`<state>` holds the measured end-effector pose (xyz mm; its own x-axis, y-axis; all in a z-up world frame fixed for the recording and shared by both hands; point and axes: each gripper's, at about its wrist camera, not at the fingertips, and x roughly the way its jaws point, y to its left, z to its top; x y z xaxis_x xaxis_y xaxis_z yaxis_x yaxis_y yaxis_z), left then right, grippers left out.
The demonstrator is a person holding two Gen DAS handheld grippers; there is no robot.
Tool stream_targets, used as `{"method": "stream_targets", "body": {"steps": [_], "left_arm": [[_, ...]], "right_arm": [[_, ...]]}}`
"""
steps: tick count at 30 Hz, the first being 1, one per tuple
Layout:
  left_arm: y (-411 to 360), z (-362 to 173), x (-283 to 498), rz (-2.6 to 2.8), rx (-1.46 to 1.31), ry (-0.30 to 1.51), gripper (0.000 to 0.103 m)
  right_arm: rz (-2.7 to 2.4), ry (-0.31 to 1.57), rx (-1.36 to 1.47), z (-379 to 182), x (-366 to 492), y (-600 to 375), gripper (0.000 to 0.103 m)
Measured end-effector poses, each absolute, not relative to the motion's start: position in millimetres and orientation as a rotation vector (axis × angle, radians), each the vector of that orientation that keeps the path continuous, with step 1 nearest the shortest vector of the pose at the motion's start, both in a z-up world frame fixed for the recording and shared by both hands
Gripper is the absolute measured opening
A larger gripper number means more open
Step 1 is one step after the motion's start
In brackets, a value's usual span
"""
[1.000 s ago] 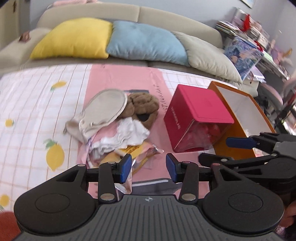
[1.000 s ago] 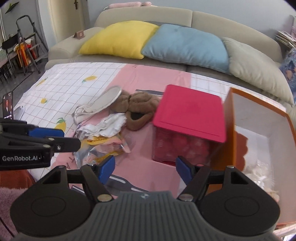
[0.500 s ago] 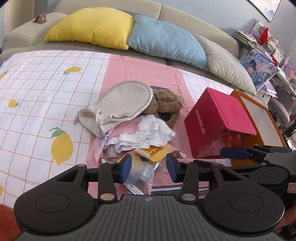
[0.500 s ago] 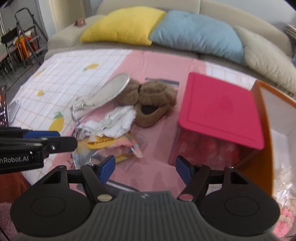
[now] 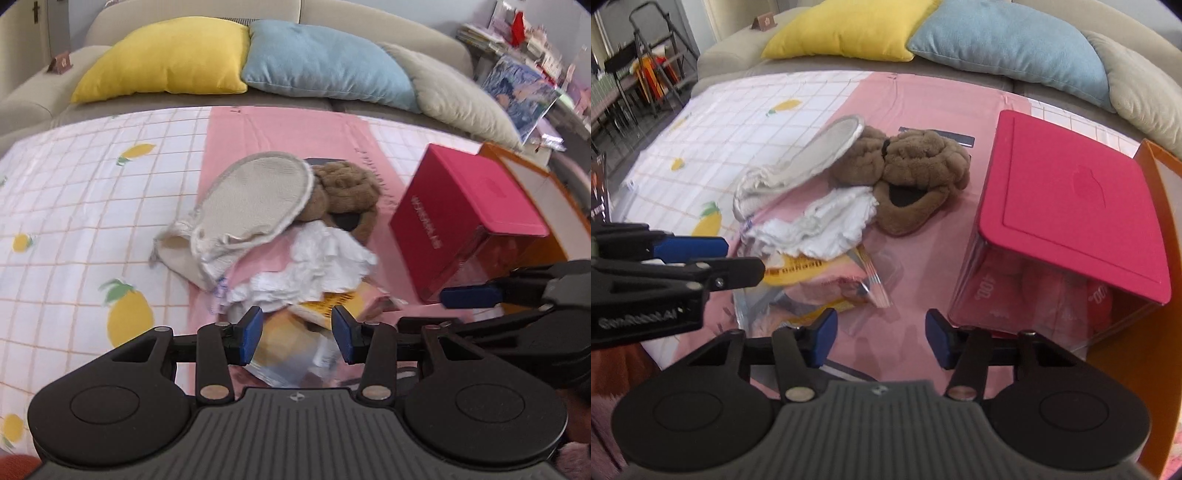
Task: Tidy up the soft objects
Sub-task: 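Move both tools back over the remaining cloth and slippers, then grasp the white slipper-shaped pad with left gripper while right grasps white cloth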
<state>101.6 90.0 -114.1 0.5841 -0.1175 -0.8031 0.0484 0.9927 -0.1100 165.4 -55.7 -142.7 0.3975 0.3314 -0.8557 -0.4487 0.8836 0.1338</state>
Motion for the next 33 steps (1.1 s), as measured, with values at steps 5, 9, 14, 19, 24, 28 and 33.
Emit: {"method": "stream_targets", "body": {"steps": [5, 9, 14, 19, 24, 28, 33], "left_arm": [[100, -114, 110, -0.047, -0.001, 0.936, 0.051], [101, -112, 118, -0.054, 0.117, 0.907, 0.052], [95, -118, 137, -0.105, 0.293, 0.862, 0.056], [87, -132, 156, -0.215, 0.375, 0.851, 0.061], [76, -145, 174, -0.219, 0.46, 0.828, 0.061], [75, -152, 186, -0.24, 0.427, 0.843, 0.051], [91, -139, 182, -0.179, 0.333, 0.824, 0.006]], "right_arm": [[0.52, 1.056, -0.045, -139, 177, -49, 0.053], [0.55, 1.019, -0.068, -134, 181, -29, 0.052], [0.54, 0.996, -0.123, -135, 188, -13, 0.051], [0.532, 0.99, -0.144, -133, 194, -14, 0.049], [0.531, 0.989, -0.147, -132, 190, -17, 0.047], [0.538, 0.999, -0.117, -132, 189, -19, 0.051], [0.539, 0.991, -0.103, -129, 190, -19, 0.053]]}}
